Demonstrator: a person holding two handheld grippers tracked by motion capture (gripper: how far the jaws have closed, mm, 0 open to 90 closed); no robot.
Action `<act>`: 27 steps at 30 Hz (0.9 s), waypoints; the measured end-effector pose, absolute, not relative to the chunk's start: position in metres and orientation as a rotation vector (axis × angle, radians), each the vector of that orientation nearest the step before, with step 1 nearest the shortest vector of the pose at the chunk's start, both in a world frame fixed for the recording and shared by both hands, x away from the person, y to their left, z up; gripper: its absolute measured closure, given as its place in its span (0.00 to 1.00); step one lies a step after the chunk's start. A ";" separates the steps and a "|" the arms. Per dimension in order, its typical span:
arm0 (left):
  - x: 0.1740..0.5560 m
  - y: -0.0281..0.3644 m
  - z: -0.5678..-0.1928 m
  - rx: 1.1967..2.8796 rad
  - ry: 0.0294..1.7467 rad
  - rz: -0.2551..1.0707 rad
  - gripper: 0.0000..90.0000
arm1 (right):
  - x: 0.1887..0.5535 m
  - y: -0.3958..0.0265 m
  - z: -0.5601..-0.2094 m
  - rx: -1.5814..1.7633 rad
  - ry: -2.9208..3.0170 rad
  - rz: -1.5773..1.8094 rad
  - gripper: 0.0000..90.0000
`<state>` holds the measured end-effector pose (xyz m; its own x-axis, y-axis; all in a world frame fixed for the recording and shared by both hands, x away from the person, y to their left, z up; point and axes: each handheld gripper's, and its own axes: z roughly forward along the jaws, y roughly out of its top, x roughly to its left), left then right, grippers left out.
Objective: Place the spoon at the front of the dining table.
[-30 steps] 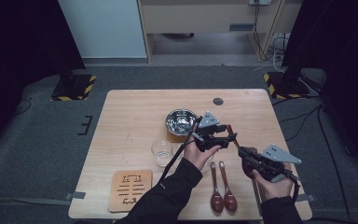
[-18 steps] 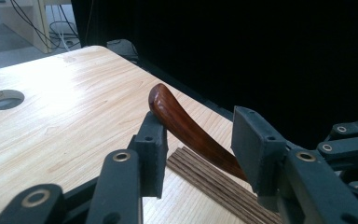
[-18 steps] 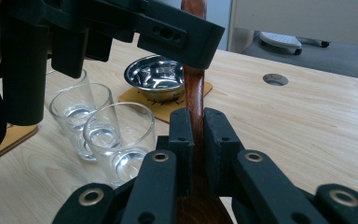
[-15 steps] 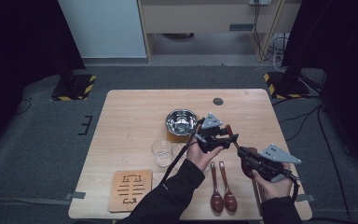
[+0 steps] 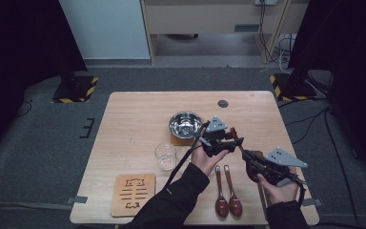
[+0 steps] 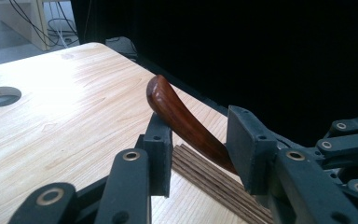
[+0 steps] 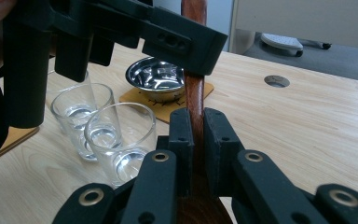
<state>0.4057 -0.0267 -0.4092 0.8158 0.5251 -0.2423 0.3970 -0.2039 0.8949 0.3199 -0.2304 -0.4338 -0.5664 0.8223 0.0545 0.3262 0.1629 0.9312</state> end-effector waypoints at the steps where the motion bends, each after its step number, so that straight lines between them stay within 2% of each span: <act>1: 0.406 -0.027 -0.410 1.828 0.703 0.135 0.68 | 0.320 -0.230 -0.434 1.084 1.975 1.392 0.91; 27: 0.403 -0.026 -0.409 1.831 0.697 0.125 0.78 | 0.321 -0.229 -0.437 1.089 2.007 1.367 0.91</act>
<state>0.4030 -0.0260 -0.4086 0.8200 0.5168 -0.2459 0.3991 -0.2083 0.8929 0.3214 -0.2287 -0.4370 -0.5709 0.8196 0.0482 0.3450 0.1863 0.9199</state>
